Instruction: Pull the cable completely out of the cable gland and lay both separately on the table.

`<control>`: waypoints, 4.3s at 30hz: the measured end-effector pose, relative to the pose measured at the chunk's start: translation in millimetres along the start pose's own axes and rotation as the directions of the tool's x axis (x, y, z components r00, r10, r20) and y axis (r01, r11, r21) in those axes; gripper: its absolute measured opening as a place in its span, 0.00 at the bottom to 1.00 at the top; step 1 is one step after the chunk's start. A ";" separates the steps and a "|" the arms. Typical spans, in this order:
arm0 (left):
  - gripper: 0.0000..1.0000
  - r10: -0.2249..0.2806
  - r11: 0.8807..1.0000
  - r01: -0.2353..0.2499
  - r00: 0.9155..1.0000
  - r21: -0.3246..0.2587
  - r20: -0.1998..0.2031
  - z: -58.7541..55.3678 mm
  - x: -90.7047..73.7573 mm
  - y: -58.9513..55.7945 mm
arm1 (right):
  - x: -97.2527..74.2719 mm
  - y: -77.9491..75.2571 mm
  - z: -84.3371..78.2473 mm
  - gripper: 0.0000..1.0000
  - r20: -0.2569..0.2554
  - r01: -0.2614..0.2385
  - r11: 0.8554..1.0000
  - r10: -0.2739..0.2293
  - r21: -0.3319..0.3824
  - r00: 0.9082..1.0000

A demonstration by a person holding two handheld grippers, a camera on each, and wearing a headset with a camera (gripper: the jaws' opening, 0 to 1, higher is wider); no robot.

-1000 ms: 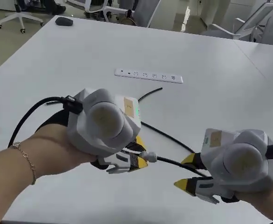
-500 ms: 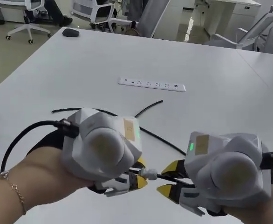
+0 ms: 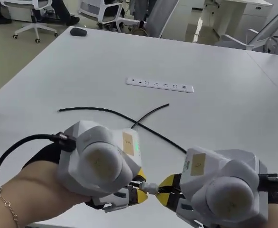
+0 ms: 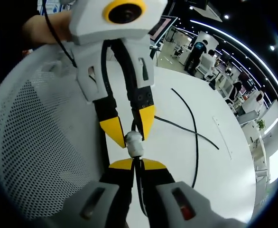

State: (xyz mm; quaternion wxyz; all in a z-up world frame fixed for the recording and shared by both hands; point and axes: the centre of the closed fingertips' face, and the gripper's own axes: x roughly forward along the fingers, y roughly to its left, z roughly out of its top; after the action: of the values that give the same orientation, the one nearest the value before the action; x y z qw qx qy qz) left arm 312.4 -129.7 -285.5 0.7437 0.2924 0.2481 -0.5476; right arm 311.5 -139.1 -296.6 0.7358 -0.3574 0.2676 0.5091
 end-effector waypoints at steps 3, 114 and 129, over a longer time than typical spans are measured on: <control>0.17 0.021 1.000 -0.021 1.000 -0.002 -0.018 -8.4 -0.8 6.1 | -1.7 -1.9 -12.5 0.03 -0.042 0.011 1.000 -0.011 -0.011 0.999; 0.17 0.046 0.998 -0.047 0.999 -0.030 -0.022 -12.5 5.9 8.2 | -4.2 -7.8 -32.1 0.03 -0.058 -0.076 0.991 0.083 0.110 0.995; 0.17 0.057 0.997 -0.058 0.998 -0.042 -0.020 -13.4 4.2 11.4 | -13.4 -18.1 -71.0 0.04 -0.136 -0.028 0.986 0.051 0.167 0.989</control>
State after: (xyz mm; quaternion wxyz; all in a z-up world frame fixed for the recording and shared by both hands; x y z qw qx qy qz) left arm 323.8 -120.5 -296.0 0.7629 0.2885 0.2583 -0.5177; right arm 321.9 -207.3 -324.5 0.7321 -0.3246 0.3666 0.4736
